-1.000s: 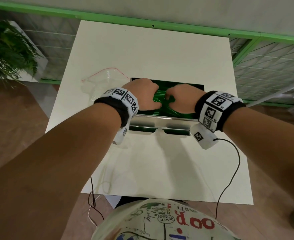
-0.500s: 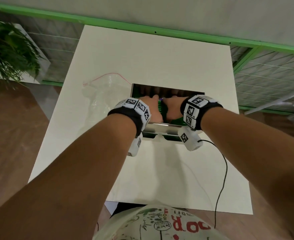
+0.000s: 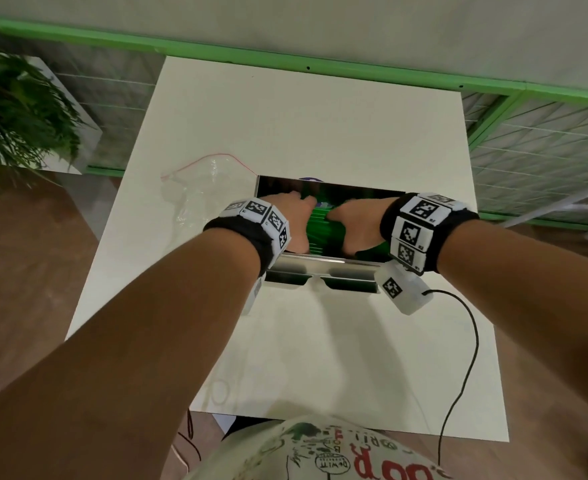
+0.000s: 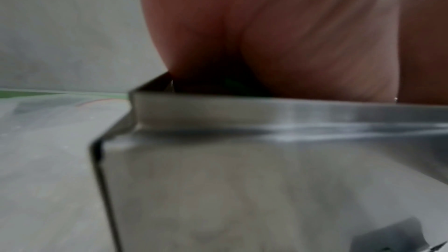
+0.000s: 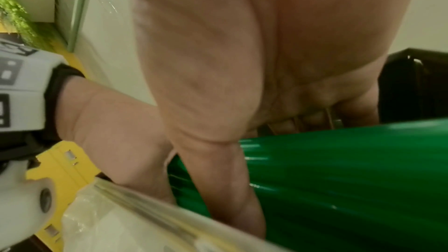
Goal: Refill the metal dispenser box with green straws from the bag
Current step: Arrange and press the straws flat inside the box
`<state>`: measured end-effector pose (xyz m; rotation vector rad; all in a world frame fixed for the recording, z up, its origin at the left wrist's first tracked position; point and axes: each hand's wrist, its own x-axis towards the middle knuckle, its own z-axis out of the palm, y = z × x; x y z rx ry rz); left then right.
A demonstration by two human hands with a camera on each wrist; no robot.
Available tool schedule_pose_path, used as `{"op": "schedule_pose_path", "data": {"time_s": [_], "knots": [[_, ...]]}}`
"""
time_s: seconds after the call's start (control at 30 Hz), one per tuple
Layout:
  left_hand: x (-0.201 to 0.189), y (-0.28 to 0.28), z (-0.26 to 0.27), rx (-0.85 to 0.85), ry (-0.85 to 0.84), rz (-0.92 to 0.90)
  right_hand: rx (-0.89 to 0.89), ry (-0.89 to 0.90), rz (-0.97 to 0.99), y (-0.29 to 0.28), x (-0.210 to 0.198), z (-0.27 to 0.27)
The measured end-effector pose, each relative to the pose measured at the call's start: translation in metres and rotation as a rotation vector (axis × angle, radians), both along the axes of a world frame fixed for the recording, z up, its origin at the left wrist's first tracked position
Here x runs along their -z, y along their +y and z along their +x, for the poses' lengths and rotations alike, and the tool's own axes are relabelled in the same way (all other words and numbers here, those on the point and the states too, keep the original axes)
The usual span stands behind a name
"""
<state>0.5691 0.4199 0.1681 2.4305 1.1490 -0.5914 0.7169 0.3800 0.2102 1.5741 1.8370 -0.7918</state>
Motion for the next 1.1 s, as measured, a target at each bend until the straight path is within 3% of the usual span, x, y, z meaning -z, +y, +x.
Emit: {"op": "schedule_pose_path", "data": {"time_s": [0.3,0.6,0.77,0.9,1.0,1.1], "knots": [[-0.004,0.000,0.003,-0.053,0.082,-0.009,0.091,-0.066,0.016,-0.001,0.026,0.004],[-0.011,0.001,0.005,-0.043,0.096,-0.050,0.057,-0.015,-0.077,0.001,0.001,0.014],[-0.026,0.003,0.006,0.027,0.063,0.055,0.287,0.311,0.082,0.003,-0.042,0.044],[-0.037,0.000,-0.001,0.027,-0.135,0.050,0.588,0.600,0.155,-0.005,-0.069,0.087],[-0.037,-0.020,-0.018,-0.001,-0.284,0.114,0.649,0.531,0.269,-0.001,-0.058,0.121],[-0.025,-0.055,-0.028,0.073,-0.262,0.135,0.589,0.374,0.286,0.014,-0.028,0.145]]}}
